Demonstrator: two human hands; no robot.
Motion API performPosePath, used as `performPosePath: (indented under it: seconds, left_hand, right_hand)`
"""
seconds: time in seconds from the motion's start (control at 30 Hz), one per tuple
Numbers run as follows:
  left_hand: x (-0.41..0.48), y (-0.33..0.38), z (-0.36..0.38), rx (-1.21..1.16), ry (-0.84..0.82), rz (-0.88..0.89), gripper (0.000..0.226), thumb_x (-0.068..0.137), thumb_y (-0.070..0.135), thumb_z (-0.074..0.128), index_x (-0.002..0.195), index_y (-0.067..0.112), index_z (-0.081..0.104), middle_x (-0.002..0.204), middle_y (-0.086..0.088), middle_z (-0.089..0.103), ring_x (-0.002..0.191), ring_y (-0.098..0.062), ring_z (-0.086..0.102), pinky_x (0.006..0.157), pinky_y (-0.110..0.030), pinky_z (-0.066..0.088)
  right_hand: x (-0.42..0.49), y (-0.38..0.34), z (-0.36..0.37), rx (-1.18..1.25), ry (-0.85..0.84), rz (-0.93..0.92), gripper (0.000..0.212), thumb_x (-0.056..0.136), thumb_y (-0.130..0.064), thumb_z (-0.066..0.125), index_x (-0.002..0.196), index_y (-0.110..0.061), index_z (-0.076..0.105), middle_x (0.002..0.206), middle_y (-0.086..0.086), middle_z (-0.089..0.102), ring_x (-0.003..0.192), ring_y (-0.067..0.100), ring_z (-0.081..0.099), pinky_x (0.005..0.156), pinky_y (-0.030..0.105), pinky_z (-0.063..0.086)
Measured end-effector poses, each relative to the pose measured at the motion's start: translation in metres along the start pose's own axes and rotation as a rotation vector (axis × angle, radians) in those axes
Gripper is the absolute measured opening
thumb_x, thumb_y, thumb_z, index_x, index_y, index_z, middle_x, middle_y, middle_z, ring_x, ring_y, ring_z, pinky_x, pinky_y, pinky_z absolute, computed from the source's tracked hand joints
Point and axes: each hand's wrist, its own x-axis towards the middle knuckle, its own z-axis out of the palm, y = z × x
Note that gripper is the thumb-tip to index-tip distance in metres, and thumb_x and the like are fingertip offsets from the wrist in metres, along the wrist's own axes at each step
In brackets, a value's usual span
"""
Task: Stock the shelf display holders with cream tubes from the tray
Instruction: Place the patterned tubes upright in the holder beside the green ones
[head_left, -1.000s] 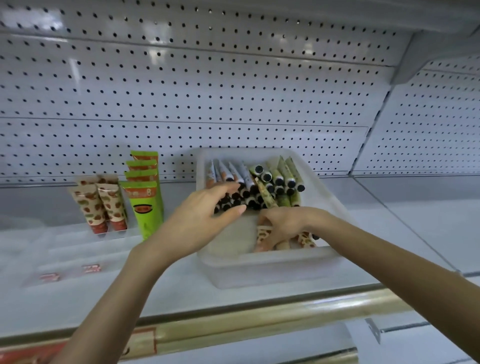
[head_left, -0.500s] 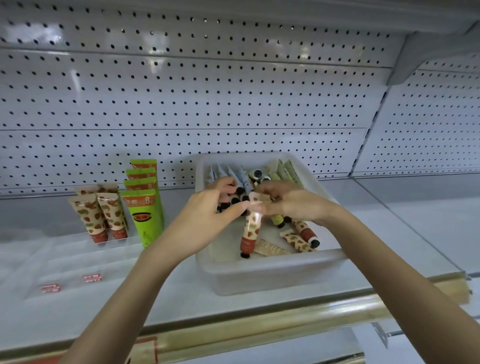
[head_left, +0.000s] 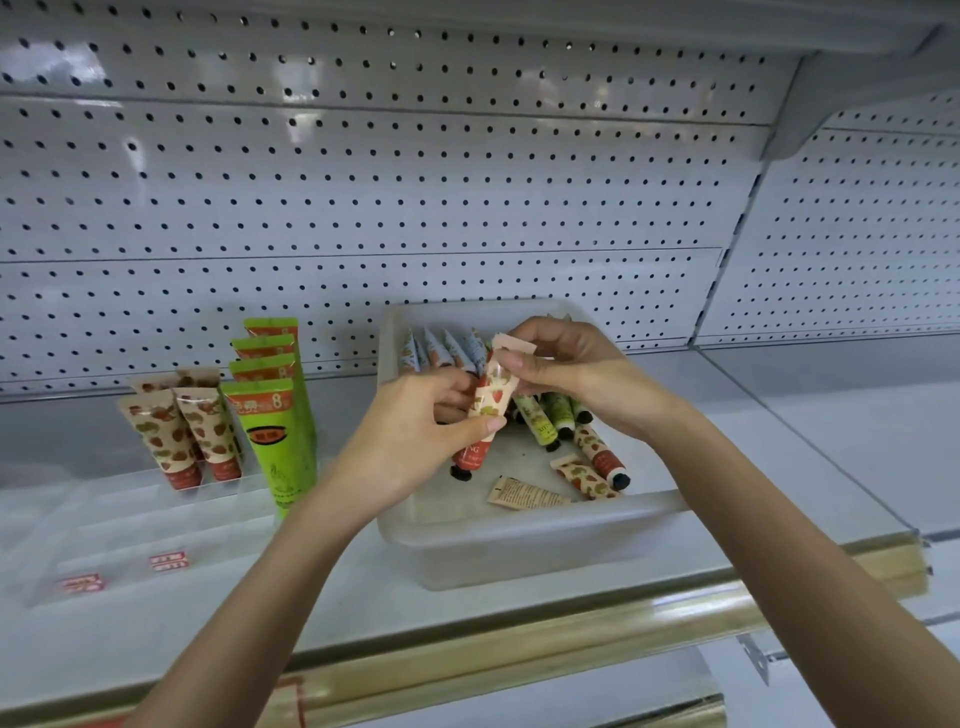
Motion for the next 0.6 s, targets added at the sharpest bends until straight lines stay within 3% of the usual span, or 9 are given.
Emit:
performPosePath:
  seconds: [0.1, 0.2, 0.33, 0.43, 0.5, 0.6]
  left_hand:
    - [-0.001, -0.001, -0.003, -0.023, 0.026, -0.011, 0.021, 0.077, 0.021, 0.073, 0.097, 0.016, 0.067, 0.088, 0.007, 0.069, 0.076, 0.006, 0.062, 0.065, -0.003, 0.043]
    - [-0.003, 0.0, -0.008, -0.084, 0.045, -0.009, 0.014, 0.078, 0.019, 0.073, 0.088, 0.024, 0.064, 0.083, 0.011, 0.067, 0.071, 0.008, 0.062, 0.063, -0.004, 0.043]
    - [-0.006, 0.0, -0.012, -0.111, 0.046, -0.002, 0.017, 0.078, 0.02, 0.073, 0.085, 0.03, 0.062, 0.083, 0.012, 0.067, 0.072, 0.006, 0.062, 0.066, -0.008, 0.046]
    - [-0.008, -0.001, -0.011, -0.125, 0.054, -0.005, 0.019, 0.078, 0.019, 0.072, 0.083, 0.032, 0.06, 0.081, 0.011, 0.066, 0.07, 0.006, 0.062, 0.065, -0.007, 0.046]
    - [-0.009, -0.002, -0.011, -0.117, 0.054, -0.004, 0.019, 0.078, 0.02, 0.072, 0.084, 0.033, 0.06, 0.082, 0.01, 0.067, 0.071, 0.005, 0.062, 0.066, -0.007, 0.046]
    - [-0.009, -0.003, -0.011, -0.107, 0.058, -0.011, 0.019, 0.078, 0.022, 0.072, 0.084, 0.034, 0.059, 0.087, 0.01, 0.068, 0.075, 0.005, 0.062, 0.067, -0.007, 0.047]
  right_hand:
    - [0.001, 0.001, -0.004, 0.005, 0.03, 0.089, 0.033, 0.085, -0.039, 0.053, 0.099, -0.01, 0.063, 0.094, -0.001, 0.069, 0.087, 0.012, 0.069, 0.084, 0.029, 0.055]
    - [0.002, 0.007, -0.006, -0.262, 0.022, 0.193, 0.035, 0.094, -0.043, 0.043, 0.102, -0.012, 0.06, 0.094, -0.004, 0.068, 0.087, 0.01, 0.068, 0.082, 0.026, 0.054]
    - [0.002, 0.021, -0.003, -0.632, -0.12, 0.233, 0.032, 0.092, -0.036, 0.055, 0.106, -0.007, 0.06, 0.098, -0.003, 0.064, 0.092, 0.012, 0.064, 0.074, 0.017, 0.049]
    - [-0.001, 0.029, 0.0, -0.853, -0.399, 0.341, 0.031, 0.086, -0.022, 0.067, 0.113, -0.013, 0.055, 0.106, -0.003, 0.055, 0.093, 0.011, 0.054, 0.069, 0.012, 0.044]
    - [-0.003, 0.034, 0.001, -0.907, -0.544, 0.478, 0.041, 0.082, -0.026, 0.071, 0.114, -0.016, 0.049, 0.106, -0.006, 0.049, 0.099, 0.016, 0.053, 0.076, 0.022, 0.047]
    - [-0.004, 0.038, 0.003, -0.995, -0.585, 0.526, 0.041, 0.08, -0.03, 0.071, 0.108, -0.019, 0.043, 0.099, -0.008, 0.048, 0.1, 0.02, 0.053, 0.082, 0.032, 0.047]
